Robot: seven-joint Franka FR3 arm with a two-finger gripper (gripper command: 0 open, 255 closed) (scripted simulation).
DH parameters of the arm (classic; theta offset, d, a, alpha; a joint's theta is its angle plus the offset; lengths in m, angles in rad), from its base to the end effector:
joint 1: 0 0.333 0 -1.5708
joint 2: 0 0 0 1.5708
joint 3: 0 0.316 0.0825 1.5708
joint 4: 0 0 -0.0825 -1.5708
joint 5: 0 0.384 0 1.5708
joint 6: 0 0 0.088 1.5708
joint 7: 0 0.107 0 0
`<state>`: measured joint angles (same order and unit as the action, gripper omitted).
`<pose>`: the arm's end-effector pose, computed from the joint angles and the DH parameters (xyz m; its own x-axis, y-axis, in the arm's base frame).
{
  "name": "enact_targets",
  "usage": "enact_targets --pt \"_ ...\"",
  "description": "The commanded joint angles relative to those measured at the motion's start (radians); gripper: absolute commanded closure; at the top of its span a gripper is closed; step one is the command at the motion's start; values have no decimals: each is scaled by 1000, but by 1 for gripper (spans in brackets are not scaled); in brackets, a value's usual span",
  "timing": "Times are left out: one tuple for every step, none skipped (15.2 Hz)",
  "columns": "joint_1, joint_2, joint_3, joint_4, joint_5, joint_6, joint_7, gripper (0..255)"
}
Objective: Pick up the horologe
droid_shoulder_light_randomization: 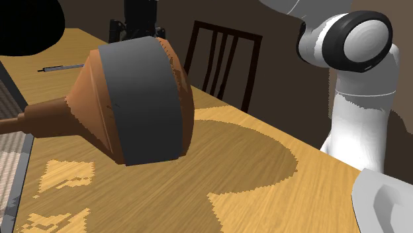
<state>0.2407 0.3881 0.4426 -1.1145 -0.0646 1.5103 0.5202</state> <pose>0.5506 0.3548 0.6142 0.9920 0.1256 -0.0135 0.1235 -0.9867 -0.1057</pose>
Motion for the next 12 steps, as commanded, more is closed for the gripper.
enact_targets --pt "-10 -16 0 -53 7 38 -4 0" --pt "-15 -26 0 -90 11 65 -7 0" --pt "-15 -26 0 -90 11 65 -7 0" --pt "-15 -26 0 -90 11 65 -7 0" --pt "-16 -27 0 -92 12 66 -7 255" --pt "-15 -26 0 -90 11 65 -6 255" --pt "-15 -26 0 -90 11 65 -6 255" --pt "-15 -27 0 -91 11 65 -6 255" --pt "-15 -27 0 -91 11 65 -6 255" --pt "-15 -27 0 -91 11 65 -6 255" --pt "-15 -27 0 -91 11 65 -6 255" --pt "-15 -26 0 -91 11 65 -6 255"
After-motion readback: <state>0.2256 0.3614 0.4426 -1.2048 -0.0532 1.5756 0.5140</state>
